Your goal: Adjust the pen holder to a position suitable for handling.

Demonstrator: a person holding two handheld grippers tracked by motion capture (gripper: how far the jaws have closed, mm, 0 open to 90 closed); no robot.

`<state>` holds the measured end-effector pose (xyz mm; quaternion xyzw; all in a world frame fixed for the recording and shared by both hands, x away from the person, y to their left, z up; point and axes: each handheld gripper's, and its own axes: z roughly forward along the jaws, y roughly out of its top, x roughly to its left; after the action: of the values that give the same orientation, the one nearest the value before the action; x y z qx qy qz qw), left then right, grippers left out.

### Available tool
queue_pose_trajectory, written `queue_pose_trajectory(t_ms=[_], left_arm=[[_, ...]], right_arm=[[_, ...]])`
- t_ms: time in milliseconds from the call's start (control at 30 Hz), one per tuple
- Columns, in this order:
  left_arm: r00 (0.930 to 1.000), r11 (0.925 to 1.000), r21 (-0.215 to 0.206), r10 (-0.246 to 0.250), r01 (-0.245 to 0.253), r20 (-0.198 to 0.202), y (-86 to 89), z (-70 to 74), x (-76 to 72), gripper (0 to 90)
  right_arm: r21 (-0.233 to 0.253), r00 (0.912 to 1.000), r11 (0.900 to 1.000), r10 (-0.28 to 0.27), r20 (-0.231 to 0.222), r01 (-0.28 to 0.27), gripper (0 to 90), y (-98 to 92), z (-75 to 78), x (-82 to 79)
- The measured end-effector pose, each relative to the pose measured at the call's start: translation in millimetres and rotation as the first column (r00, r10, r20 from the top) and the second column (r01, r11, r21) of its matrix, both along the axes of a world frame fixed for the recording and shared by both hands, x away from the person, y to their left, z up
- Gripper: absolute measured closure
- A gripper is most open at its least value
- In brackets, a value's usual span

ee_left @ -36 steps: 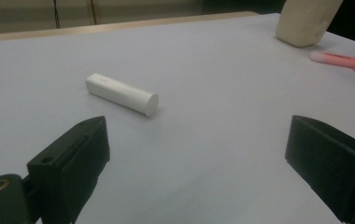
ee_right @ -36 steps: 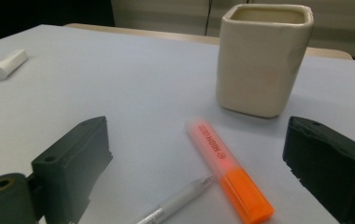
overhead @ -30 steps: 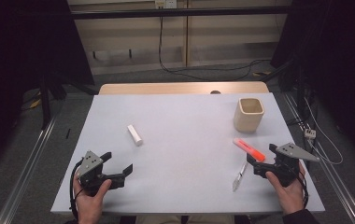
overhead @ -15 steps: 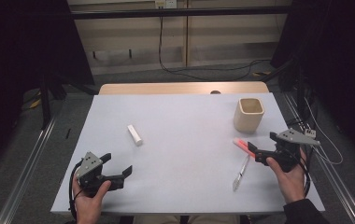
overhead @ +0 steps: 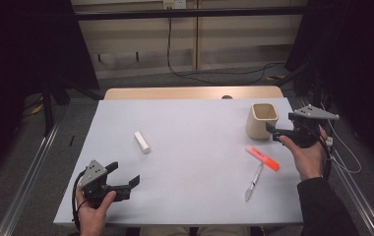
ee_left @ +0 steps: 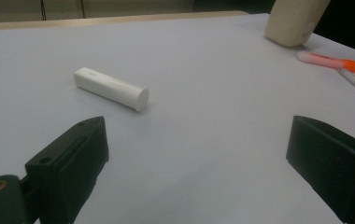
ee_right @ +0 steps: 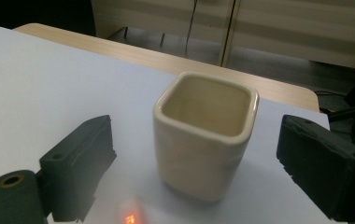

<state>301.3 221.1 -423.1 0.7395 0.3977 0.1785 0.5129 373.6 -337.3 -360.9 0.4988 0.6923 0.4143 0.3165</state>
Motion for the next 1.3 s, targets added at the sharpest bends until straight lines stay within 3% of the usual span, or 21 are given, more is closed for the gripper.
queue_pose_trajectory(t_ms=[233,433,700,1300], left_arm=[[1.0,0.9997,0.023,-0.003,0.003,0.002,-0.8,-0.1,-0.8,5.8],[1.0,0.9997,0.025,-0.007,0.007,0.0,-0.2,-0.4,-0.6,5.9],[0.9999,0.9997,0.022,-0.01,0.01,-0.009,-1.0,-1.2,0.0,6.1],[0.9997,0.9997,0.023,-0.002,0.003,-0.023,0.2,-2.8,1.1,6.1]], right_arm=[[0.024,0.9973,0.999,0.035,-0.065,-0.034,19.4,-12.3,7.3,31.3],[0.011,0.9924,0.998,0.056,-0.11,-0.055,21.9,-19.0,15.3,52.7],[0.003,0.9804,0.997,0.073,-0.183,-0.074,25.9,-25.0,8.4,84.1],[-0.031,0.965,0.994,0.093,-0.245,-0.104,48.7,-28.2,-9.0,115.3]])
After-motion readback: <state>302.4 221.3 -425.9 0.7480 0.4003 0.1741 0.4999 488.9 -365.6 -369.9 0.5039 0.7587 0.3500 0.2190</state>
